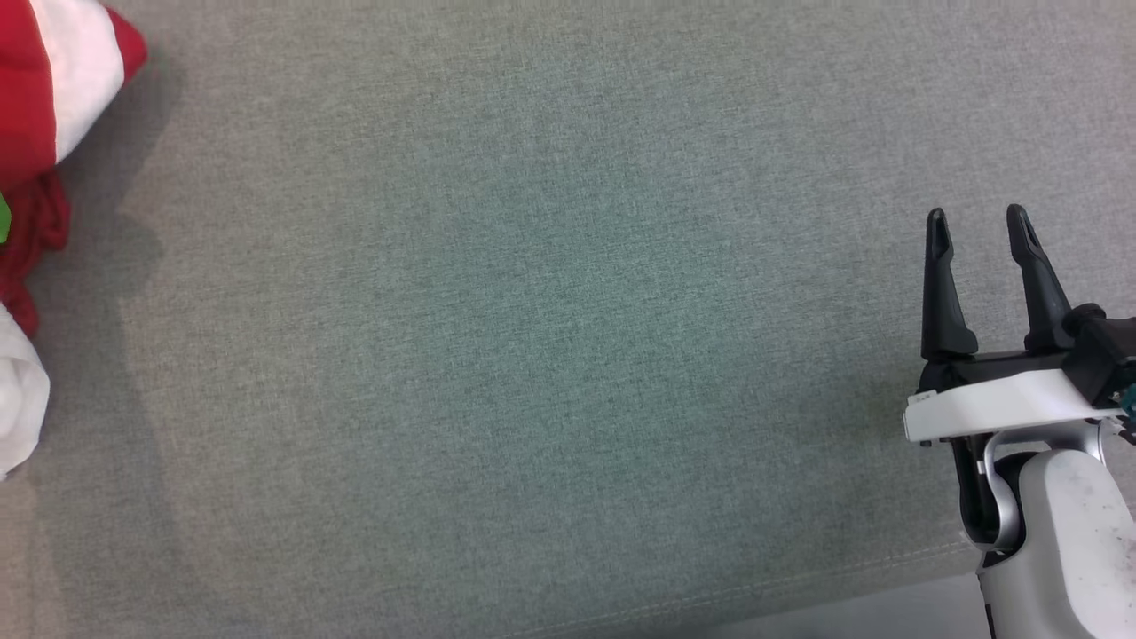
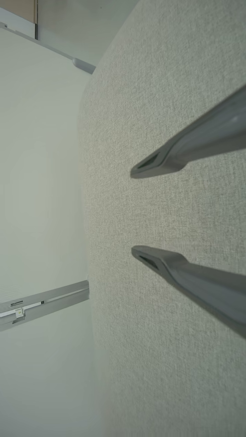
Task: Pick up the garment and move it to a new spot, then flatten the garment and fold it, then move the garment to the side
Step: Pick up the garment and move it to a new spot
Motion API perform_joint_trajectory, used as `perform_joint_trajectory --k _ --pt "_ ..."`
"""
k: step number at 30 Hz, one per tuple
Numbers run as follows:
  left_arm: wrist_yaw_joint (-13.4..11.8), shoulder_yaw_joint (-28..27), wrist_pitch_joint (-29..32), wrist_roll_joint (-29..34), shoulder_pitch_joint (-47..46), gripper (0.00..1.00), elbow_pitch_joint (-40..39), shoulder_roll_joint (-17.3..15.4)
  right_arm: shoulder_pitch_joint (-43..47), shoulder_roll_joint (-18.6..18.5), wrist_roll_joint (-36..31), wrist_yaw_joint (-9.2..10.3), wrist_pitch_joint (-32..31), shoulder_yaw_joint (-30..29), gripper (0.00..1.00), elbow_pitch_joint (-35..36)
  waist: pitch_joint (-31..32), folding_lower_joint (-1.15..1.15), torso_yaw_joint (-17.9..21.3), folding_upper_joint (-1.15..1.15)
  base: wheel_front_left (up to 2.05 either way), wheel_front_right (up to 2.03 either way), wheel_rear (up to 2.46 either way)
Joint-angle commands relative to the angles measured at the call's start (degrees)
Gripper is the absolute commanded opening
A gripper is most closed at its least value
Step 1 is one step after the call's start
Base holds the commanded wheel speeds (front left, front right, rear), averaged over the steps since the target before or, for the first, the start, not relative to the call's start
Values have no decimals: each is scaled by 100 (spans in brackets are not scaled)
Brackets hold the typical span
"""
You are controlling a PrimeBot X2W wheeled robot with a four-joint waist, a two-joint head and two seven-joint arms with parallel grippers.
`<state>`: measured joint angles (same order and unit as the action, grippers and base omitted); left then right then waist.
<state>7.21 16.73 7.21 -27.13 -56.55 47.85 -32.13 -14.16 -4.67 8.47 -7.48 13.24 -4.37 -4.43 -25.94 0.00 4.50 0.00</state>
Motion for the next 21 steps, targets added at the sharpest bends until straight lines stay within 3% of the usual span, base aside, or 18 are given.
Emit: perform_joint_trajectory --k 1,11,21 --pt "-30 -25 -176 62 -132 0 -38 0 61 11 -3 -3 58 11 100 -45 244 0 -91 0 0 0 0" --pt "-91 112 -963 197 -623 0 -908 264 219 66 72 -3 77 63 100 -238 867 0 -181 0 0 0 0" --pt "-75 549 -690 235 -1112 0 -2581 847 301 147 284 -3 155 117 100 -385 1042 0 261 0 0 0 0"
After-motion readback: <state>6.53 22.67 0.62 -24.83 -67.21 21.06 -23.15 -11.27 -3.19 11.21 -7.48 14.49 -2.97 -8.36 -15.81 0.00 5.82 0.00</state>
